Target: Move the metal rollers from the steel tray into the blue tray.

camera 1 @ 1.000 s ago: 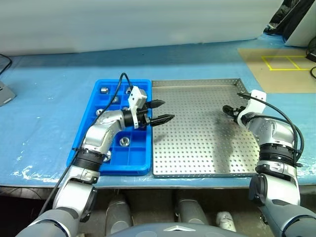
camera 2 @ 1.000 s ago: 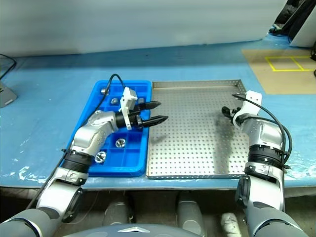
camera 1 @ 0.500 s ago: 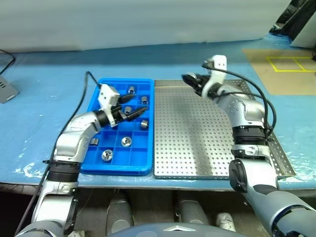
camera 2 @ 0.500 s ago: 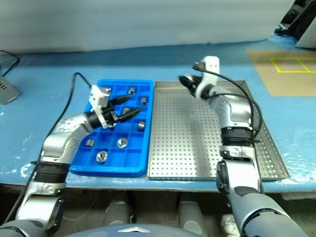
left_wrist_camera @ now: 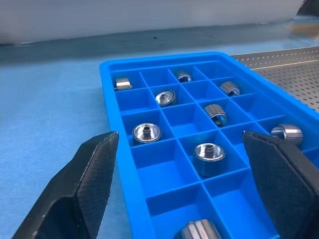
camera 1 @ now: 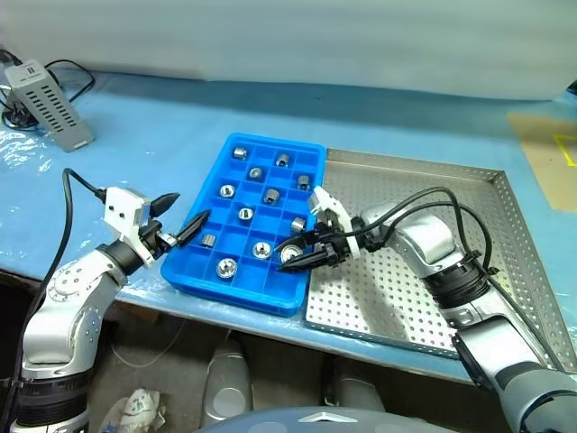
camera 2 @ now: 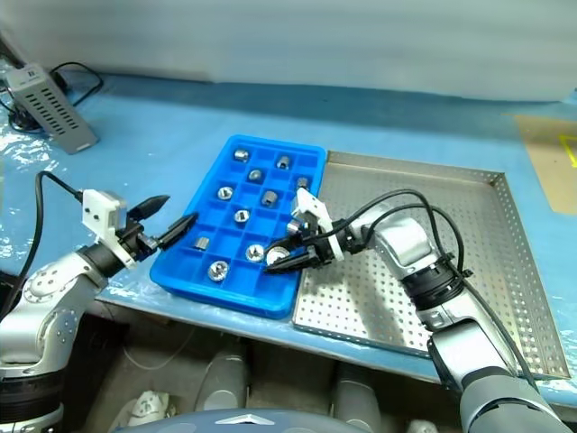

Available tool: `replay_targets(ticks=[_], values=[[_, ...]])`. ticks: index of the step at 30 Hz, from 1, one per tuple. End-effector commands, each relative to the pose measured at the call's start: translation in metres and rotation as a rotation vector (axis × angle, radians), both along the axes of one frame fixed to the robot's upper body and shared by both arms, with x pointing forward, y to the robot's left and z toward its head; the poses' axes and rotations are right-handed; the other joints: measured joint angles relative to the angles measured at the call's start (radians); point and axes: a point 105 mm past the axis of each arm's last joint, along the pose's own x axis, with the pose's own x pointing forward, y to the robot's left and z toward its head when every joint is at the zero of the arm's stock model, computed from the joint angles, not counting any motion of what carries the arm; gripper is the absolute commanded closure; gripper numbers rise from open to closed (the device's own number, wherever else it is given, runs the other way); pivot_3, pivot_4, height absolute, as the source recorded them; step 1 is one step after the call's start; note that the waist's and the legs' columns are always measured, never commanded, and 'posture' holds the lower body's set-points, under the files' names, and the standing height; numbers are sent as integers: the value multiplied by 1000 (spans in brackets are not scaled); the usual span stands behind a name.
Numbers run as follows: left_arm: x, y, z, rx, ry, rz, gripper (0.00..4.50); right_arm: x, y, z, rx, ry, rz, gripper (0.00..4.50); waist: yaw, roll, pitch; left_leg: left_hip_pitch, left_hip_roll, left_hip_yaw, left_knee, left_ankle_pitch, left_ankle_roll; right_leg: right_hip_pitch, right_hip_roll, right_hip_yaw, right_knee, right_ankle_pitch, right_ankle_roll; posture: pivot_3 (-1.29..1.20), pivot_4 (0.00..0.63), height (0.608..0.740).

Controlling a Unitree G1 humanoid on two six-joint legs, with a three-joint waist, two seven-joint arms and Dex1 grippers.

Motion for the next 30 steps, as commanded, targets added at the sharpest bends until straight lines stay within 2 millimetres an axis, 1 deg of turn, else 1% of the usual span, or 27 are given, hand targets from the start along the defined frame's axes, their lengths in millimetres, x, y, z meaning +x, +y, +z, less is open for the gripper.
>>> replay_targets(ticks=[1,3,6,8,9,10,11,13,17,22,24,27,30], values=[[-3,1,13,-13,-50,7,315,-9,8,2,-10,-27,68,2718,2,0,0,1,0,-1,0,1,-1,0,0,0,0,-1,1,284,150,740],[-2,4,15,-66,-57,16,315,-16,7,-8,-46,-14,94,2718,4,-1,0,2,0,-2,-1,2,-3,0,1,0,0,-1,2,268,150,740],[0,9,10,-58,-41,22,315,-17,14,-16,-59,-7,76,2718,4,-1,-1,2,0,-3,-1,2,-3,0,1,0,1,3,-3,261,150,740],[2,10,10,-56,-40,24,315,-16,19,-18,-58,8,53,1955,3,-2,-1,2,0,-3,-1,2,-3,0,2,0,1,3,-4,253,150,740],[3,11,9,-62,-43,31,315,-15,20,-18,-62,2,44,1696,3,-3,-2,1,0,-4,-1,3,-4,0,3,0,0,3,-4,249,150,740],[4,14,9,-67,-50,48,315,-11,20,-19,-65,-18,20,1275,3,-3,-2,1,0,-4,-1,3,-4,0,3,0,0,3,-4,242,150,740],[6,18,7,-62,-60,72,315,-5,21,-20,-63,-42,-15,1008,2,-3,-2,1,0,-4,-1,2,-4,0,3,0,-1,3,-4,242,150,740],[10,28,4,-33,-77,125,315,4,20,-21,-61,-58,-71,332,-1,-5,-3,1,0,-4,-1,2,-4,-1,3,0,-2,3,-4,239,150,740],[20,57,2,9,-128,260,315,4,13,-20,-59,-55,-85,332,-8,-7,-4,2,0,-4,-1,3,-4,0,3,0,-1,3,-3,214,150,740],[26,105,-20,82,-105,383,315,8,-1,-12,-61,-62,-134,332,-9,-8,-5,5,-1,-5,-1,3,-4,5,3,0,-1,3,-3,153,150,740],[27,118,-24,90,-104,413,315,9,-6,-10,-62,-61,-155,332,-11,-10,-6,6,-1,-5,-1,3,-4,6,3,0,-1,2,-2,136,150,740],[29,156,-37,143,-66,518,315,9,-16,-12,-78,-58,-185,332,-12,-12,-7,7,-1,-6,-1,3,-4,7,3,0,-1,2,-2,111,150,740],[27,186,-48,184,-23,585,315,7,-22,-12,-90,-57,-198,332,-15,-15,-9,8,-1,-7,-1,3,-4,7,3,0,-1,2,-2,85,150,740]])
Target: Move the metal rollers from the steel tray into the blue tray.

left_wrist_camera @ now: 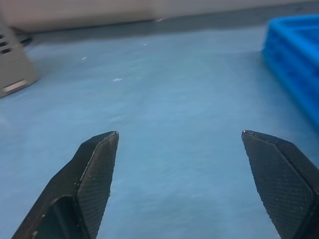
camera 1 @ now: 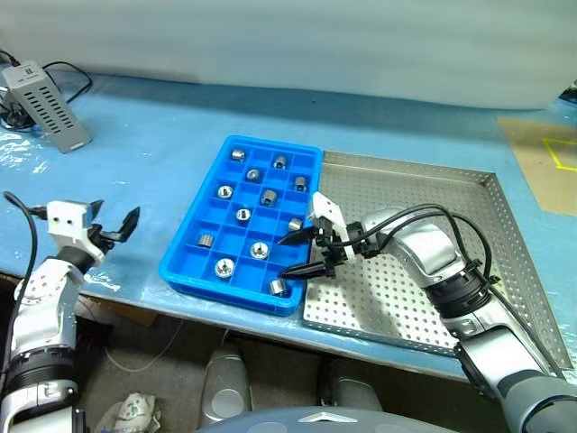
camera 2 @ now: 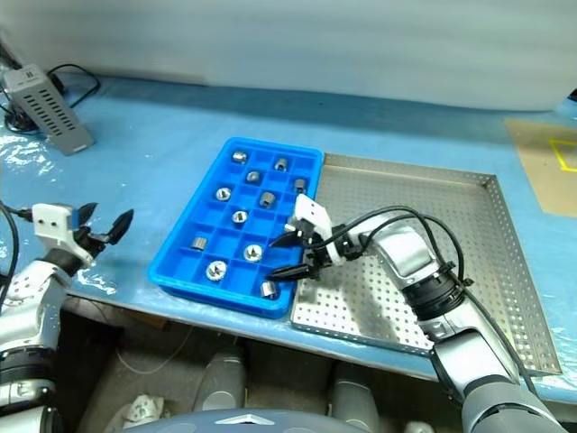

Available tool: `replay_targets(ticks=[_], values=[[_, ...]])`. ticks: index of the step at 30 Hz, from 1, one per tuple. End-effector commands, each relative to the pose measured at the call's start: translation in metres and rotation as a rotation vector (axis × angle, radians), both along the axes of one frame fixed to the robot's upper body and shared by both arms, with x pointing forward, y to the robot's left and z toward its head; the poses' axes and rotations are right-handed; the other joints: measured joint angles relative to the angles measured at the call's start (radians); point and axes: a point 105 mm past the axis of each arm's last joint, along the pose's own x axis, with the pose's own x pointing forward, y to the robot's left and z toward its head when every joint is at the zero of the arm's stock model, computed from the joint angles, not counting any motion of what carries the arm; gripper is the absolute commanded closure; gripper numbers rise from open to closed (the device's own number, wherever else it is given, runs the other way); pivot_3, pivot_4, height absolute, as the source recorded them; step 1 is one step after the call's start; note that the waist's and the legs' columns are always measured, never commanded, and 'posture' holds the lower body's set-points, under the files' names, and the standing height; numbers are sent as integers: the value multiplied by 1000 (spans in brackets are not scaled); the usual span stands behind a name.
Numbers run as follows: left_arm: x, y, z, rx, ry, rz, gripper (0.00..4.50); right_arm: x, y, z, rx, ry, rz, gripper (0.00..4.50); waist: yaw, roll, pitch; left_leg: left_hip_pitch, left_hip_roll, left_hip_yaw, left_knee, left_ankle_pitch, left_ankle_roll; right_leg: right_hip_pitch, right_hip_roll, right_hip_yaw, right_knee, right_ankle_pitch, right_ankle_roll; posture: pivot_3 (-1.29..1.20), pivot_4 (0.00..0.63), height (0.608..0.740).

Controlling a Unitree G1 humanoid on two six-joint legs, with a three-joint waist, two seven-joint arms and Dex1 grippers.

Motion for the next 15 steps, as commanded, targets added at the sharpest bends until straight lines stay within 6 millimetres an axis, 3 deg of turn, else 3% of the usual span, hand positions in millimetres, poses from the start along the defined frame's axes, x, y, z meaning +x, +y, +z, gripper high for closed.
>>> replay_targets(ticks=[1,4,10,15], values=[[-5,35,4,69,-6,77,315,-2,-14,-2,-24,17,-41,332,0,-1,-1,1,0,0,0,0,0,1,0,0,0,0,0,69,150,740],[-8,52,-4,69,36,121,315,-5,-18,0,-26,18,-59,332,0,-4,-3,2,-1,0,0,0,0,3,0,0,-1,-1,1,54,150,740],[-23,73,-40,80,230,232,315,-12,-34,3,-63,41,-93,332,-5,-5,-3,7,-1,0,-1,0,0,5,-1,1,0,-1,2,-6,150,740],[-38,73,-67,31,352,225,315,-22,-48,7,-87,69,-129,332,-14,-1,-4,12,-1,1,-4,0,0,7,0,2,0,-5,7,-37,150,740]])
